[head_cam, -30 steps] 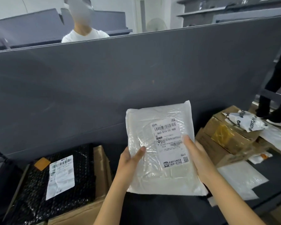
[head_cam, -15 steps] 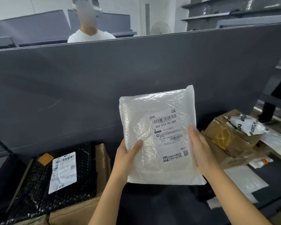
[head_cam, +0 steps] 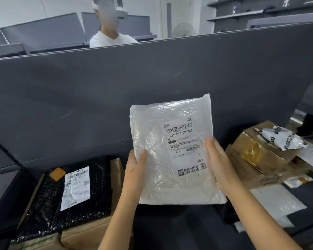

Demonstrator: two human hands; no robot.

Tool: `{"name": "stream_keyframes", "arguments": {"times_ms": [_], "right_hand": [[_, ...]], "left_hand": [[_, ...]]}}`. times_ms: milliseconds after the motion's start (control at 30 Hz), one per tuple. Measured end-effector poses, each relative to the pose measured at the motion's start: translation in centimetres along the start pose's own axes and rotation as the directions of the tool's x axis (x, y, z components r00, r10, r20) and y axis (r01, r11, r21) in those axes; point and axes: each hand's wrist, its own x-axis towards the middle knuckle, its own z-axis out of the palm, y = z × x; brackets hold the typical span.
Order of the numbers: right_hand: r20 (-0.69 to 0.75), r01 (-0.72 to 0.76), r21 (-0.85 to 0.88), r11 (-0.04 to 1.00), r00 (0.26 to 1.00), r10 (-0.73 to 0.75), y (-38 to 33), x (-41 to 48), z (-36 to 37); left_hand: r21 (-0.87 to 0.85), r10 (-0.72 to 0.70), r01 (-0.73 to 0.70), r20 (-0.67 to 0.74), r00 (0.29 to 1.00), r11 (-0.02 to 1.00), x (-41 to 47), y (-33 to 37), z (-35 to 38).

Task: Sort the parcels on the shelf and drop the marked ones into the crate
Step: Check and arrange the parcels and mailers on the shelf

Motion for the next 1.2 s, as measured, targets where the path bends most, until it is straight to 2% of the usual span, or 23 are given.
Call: {"name": "stream_keyframes", "arguments": {"times_ms": [200, 300, 433, 500, 667, 767, 933, 1200], "right_hand": [[0.029, 0.016, -0.005, 1.000, 0.999, -0.016, -0.1, 0.1, 0.1], [0.066, -0.003, 0.052, 0.999, 0.998, 0.000, -0.3, 0.0, -0.2], [0.188, -0.107, 0.192, 0.976, 0.980, 0.070, -1.3, 0.5, -1.0], [0.213, -0.138, 0.178, 0.974, 0.972, 0.099, -1.4, 0.6, -1.3], [0.183, -0.136, 0.178, 0.975, 0.978, 0.103, -1.0, 0.4, -1.2], [0.173, -0.100, 0.199, 0.975, 0.983, 0.066, -0.6, 0.2, -1.2], [0.145, -0.022, 0.200, 0.980, 0.989, -0.007, -0.1, 0.0, -1.1], [0.148, 0.006, 0.205, 0.979, 0.988, -0.037, 0.1, -0.1, -1.1]], "left_hand": [[0.017, -0.011, 0.011, 0.004, 1.000, 1.000, 0.0, 0.0, -0.2], [0.042, -0.049, 0.049, -0.005, 0.999, 0.998, 0.1, -0.1, -0.3], [0.065, -0.262, 0.263, -0.017, 0.965, 0.963, 1.0, -0.1, -1.1], [0.093, -0.343, 0.343, -0.011, 0.939, 0.935, 1.3, -0.1, -1.4], [0.100, -0.313, 0.310, 0.016, 0.950, 0.945, 1.0, 0.0, -1.3], [0.022, -0.271, 0.270, 0.054, 0.961, 0.963, 0.5, -0.1, -1.3], [0.016, -0.167, 0.167, 0.050, 0.985, 0.986, 0.2, -0.4, -1.5], [0.002, -0.156, 0.156, 0.033, 0.987, 0.988, 0.1, -0.4, -1.6]]}}
